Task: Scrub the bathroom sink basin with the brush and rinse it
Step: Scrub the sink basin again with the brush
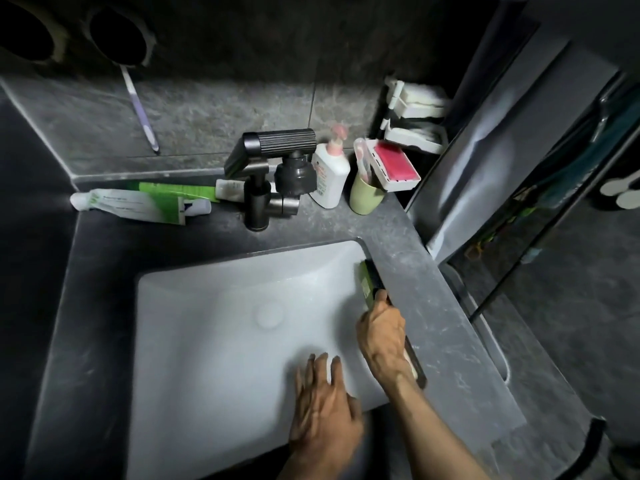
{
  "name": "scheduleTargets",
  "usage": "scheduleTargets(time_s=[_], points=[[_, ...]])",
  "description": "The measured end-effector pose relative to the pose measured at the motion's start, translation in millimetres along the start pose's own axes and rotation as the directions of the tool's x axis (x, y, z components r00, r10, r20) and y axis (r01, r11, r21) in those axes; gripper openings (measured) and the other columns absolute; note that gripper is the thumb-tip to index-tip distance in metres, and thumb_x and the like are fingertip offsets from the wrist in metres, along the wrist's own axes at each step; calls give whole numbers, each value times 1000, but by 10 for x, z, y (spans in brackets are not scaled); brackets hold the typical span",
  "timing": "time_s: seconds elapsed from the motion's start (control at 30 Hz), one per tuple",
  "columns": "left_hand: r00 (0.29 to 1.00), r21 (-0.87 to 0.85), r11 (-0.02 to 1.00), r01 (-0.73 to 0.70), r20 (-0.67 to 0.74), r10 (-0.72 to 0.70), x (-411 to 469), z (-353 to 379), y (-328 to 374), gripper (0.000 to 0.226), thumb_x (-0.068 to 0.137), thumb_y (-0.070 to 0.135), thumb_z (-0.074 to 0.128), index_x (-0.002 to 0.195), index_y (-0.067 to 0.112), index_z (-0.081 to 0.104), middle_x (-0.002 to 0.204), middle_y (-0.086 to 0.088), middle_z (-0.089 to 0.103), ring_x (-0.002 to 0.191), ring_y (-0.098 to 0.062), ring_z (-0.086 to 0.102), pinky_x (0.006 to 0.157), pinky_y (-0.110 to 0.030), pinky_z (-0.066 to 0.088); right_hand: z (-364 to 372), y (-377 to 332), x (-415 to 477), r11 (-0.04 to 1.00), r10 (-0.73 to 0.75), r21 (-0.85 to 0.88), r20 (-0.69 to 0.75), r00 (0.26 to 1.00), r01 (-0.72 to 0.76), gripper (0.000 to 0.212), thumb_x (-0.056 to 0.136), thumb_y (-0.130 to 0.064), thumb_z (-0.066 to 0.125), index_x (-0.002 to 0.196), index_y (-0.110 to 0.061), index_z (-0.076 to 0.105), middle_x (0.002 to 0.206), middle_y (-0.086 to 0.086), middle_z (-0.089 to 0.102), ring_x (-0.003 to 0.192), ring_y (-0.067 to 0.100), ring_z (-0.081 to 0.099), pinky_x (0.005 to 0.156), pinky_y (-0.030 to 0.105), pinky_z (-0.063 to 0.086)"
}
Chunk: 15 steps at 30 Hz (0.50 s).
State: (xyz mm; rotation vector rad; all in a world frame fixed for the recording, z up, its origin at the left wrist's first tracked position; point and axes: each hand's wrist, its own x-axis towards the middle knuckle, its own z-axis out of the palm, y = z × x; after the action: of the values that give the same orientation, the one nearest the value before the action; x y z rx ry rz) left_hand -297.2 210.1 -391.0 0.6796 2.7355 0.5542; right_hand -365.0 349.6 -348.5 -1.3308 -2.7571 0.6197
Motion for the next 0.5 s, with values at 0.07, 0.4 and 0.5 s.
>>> scheduleTargets(time_s=[0.07,0.4,0.5], points=[[999,15,1000,14,43,-15,-19,-29,38,56,67,36,45,112,16,72,123,-10,65,119,-37,62,107,-53,33,-52,-82,114,998,-58,12,3,998,58,33,93,-10,42,124,-9,51,107,24,66,102,44,61,88,44,49],[979,2,996,88,186,-87,-12,14,20,46,68,40,44,95,23,77,113,-14,71,104,-34,71,89,-49,60,-83,-18,45,996,-63,64,-12,998,64,41,85,-7,48,126,-5,49,103,26,67,100,46,61,89,43,48],[992,-24,999,46,121,-43,-27,71,-15,52,79,39,38,115,20,70,132,-17,61,127,-39,57,109,-52,47,-116,-209,295,994,-58,94,-8,998,58,36,84,-7,46,120,-4,51,102,25,67,100,45,62,89,45,51]])
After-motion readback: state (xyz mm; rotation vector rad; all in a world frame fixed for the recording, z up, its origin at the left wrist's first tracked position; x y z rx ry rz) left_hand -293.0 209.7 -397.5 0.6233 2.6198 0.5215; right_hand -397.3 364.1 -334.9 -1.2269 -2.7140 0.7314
